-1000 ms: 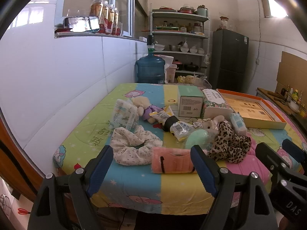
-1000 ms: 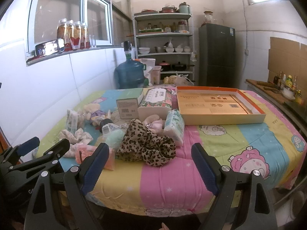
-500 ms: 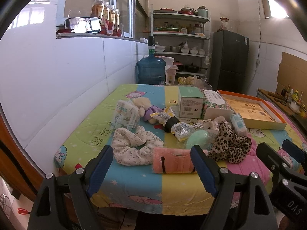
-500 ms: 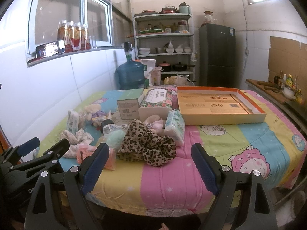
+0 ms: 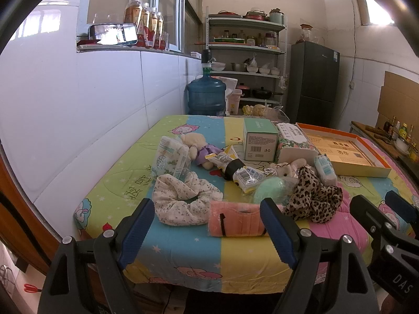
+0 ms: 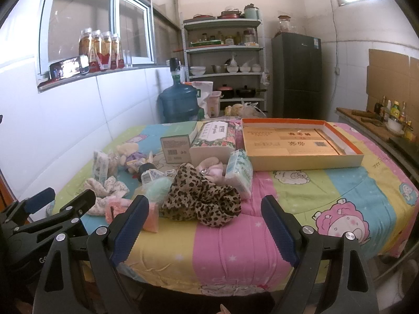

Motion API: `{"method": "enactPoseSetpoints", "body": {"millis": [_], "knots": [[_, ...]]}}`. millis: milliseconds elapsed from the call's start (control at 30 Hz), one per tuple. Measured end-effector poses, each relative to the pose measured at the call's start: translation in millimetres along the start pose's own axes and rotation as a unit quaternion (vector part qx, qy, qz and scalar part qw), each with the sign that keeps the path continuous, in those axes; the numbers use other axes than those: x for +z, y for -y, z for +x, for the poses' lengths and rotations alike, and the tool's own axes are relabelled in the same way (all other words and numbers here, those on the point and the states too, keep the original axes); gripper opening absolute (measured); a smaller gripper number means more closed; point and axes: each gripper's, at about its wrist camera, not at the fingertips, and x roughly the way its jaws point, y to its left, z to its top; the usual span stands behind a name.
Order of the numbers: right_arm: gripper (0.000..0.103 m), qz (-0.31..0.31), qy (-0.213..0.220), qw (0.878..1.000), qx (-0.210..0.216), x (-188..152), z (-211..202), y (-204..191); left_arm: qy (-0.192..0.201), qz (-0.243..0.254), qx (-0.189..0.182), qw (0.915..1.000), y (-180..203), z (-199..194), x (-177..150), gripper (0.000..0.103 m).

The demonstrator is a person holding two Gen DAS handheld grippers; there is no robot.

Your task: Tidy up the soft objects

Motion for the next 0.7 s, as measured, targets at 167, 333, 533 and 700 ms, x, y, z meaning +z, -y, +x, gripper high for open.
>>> {"method": "enactPoseSetpoints", "body": {"millis": [167, 333, 533, 700], "knots": [[0.088, 0.000, 0.000, 1.000, 0.001, 0, 0, 1, 0.000, 0.000, 0.000, 1.0000, 0, 0, 0, 0.083], [0.088, 0.001, 0.000, 1.000, 0.001, -1, 0, 1, 0.001, -0.001, 0.001, 1.0000, 0, -1, -1, 0.083], [0.088, 0.002, -0.004, 1.000, 0.001, -1, 2, -3, -0.001, -0.003, 0.003, 1.0000, -3, 0, -4, 0.083], [0.088, 0.006, -0.009, 1.000, 0.002, -1, 9, -6, 0.001, -0.010, 0.005, 0.9999, -10, 3, -7, 0.083]]}}
